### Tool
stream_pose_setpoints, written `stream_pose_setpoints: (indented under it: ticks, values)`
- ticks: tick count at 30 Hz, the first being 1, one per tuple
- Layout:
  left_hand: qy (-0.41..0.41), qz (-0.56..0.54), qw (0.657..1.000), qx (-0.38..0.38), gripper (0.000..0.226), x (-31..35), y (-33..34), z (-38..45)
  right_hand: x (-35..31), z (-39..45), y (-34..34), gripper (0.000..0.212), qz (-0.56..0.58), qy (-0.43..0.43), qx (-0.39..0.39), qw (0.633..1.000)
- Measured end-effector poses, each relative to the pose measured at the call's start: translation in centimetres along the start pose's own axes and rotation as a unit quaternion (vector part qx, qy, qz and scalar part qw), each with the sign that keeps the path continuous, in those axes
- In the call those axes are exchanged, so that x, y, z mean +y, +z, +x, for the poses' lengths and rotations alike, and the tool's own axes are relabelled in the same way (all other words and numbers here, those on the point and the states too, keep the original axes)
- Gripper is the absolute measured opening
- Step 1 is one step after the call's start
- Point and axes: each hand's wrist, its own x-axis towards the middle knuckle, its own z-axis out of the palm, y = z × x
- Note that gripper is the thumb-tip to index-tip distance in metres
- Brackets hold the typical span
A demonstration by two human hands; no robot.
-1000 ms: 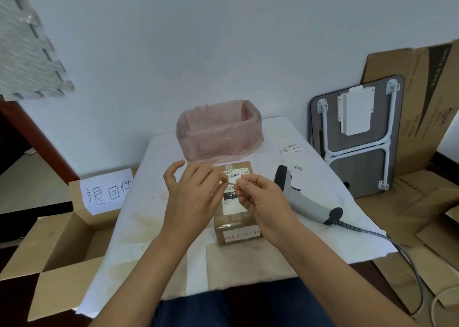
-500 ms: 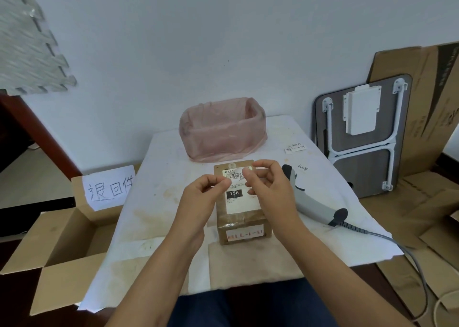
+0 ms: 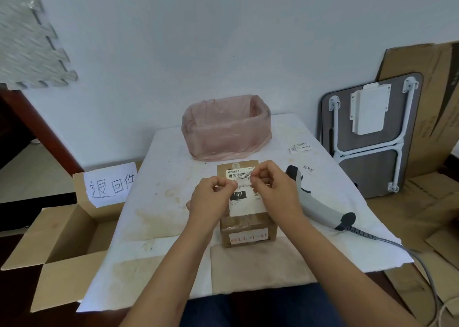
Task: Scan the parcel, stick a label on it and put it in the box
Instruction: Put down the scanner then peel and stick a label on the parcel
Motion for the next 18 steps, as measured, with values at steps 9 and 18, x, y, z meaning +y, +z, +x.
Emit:
stream_pose_setpoints:
  ticks: [9, 18]
  values:
    - [0.087, 0.169, 0.981, 0.043, 0.006, -1.2, 0.1, 1.8, 0.3, 2.7, -0.8, 0.015, -0.127, 0.04, -0.101, 0.986]
    - [0.149, 0.215, 0.964, 0.043, 0.012, -1.7, 1.3, 2.9, 0.8, 3.2, -0.8, 0.015, -0.175, 0.002, -0.126, 0.976]
